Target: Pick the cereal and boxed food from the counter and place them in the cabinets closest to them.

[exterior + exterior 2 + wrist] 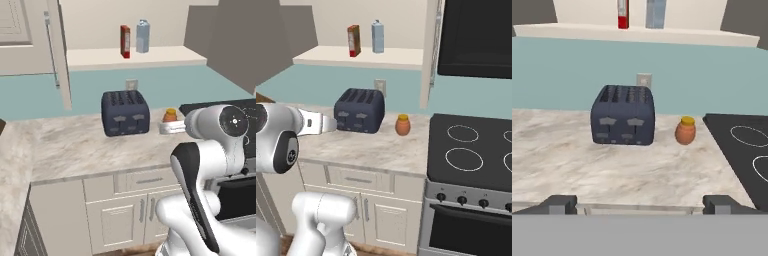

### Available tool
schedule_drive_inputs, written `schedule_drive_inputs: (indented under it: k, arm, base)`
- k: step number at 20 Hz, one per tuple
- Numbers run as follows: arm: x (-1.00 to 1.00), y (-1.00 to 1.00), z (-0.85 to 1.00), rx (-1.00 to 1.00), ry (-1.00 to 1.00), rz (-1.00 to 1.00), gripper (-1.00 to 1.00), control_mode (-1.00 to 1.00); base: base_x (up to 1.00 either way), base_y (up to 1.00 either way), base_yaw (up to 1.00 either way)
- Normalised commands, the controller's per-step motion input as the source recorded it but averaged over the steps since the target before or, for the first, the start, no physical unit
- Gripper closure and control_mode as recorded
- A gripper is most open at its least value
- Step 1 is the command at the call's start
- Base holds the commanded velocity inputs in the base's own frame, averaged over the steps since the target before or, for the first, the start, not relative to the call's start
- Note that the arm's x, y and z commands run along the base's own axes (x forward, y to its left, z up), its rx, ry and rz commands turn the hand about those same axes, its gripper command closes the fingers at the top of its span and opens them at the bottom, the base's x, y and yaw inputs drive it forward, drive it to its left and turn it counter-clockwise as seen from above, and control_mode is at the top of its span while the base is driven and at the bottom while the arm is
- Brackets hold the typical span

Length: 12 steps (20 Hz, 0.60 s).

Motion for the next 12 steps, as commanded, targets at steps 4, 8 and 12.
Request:
schedule_drive_inputs:
  k: [4, 8, 12]
  arm:
    - [0.0, 0.0, 0.0, 0.0, 0.0, 0.0, -1.0, 1.0]
    - [0.0, 0.0, 0.0, 0.0, 0.0, 0.0, -1.0, 1.0]
    - [0.0, 0.0, 0.0, 0.0, 0.0, 0.0, -1.0, 1.0]
  base:
    - [-0.65, -0.08, 0.0]
    - [-0.15, 0.0, 0.0]
    - [0.0, -0.15, 0.0]
